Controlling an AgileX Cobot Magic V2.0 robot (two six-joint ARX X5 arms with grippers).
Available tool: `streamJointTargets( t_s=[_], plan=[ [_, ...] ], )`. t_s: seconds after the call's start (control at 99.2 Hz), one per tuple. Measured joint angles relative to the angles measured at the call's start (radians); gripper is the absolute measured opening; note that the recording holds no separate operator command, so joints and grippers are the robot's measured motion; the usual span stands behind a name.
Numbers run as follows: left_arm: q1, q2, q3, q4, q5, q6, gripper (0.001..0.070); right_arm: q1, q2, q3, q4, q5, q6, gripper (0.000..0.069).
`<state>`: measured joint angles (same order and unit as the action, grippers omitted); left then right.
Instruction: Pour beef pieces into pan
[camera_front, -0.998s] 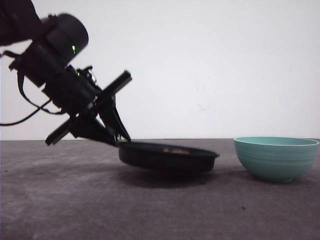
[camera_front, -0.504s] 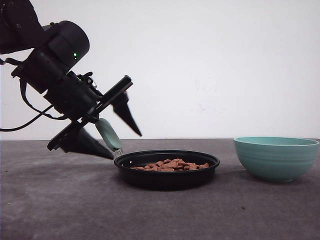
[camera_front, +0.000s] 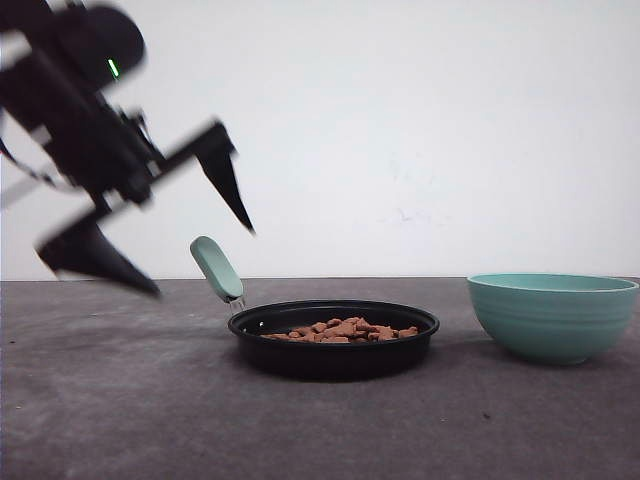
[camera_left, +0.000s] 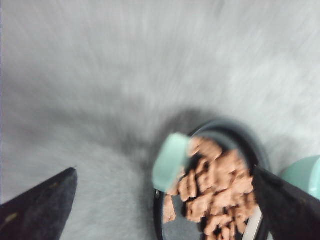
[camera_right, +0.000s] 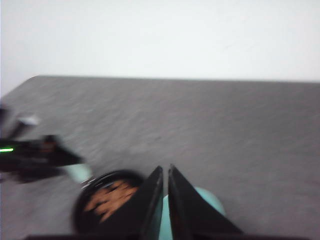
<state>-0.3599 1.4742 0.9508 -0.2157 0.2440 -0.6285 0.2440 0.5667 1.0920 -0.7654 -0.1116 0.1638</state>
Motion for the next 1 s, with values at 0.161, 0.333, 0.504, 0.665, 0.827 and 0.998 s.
streamJointTargets(
  t_s=[0.161, 0.333, 0.504, 0.665, 0.827, 0.998],
  plan=[
    [0.009, -0.257, 0.0, -0.085, -0.126, 0.114, 0.0695, 0.0, 0.02, -0.001, 0.092, 0.063, -0.06, 0.0016],
    [0.009, -0.551, 0.0, -0.106, -0.256, 0.241, 0.0409, 0.0, 0.023, -0.022, 0.191, 0.064, -0.135, 0.0016],
    [0.014, -0.744, 0.01, -0.12, -0.336, 0.308, 0.0046, 0.0, 0.023, -0.033, 0.208, 0.099, -0.162, 0.0016],
    [0.033, -0.8, 0.01, -0.17, -0.351, 0.33, 0.0014, 0.0, 0.023, -0.034, 0.235, 0.115, -0.168, 0.0013],
    [0.035, -0.786, 0.01, -0.234, -0.35, 0.333, 0.0014, 0.0, 0.019, -0.034, 0.236, 0.113, -0.168, 0.0013],
    [0.035, -0.793, 0.01, -0.252, -0.35, 0.333, 0.0014, 0.0, 0.018, -0.034, 0.238, 0.113, -0.168, 0.0013]
  ],
)
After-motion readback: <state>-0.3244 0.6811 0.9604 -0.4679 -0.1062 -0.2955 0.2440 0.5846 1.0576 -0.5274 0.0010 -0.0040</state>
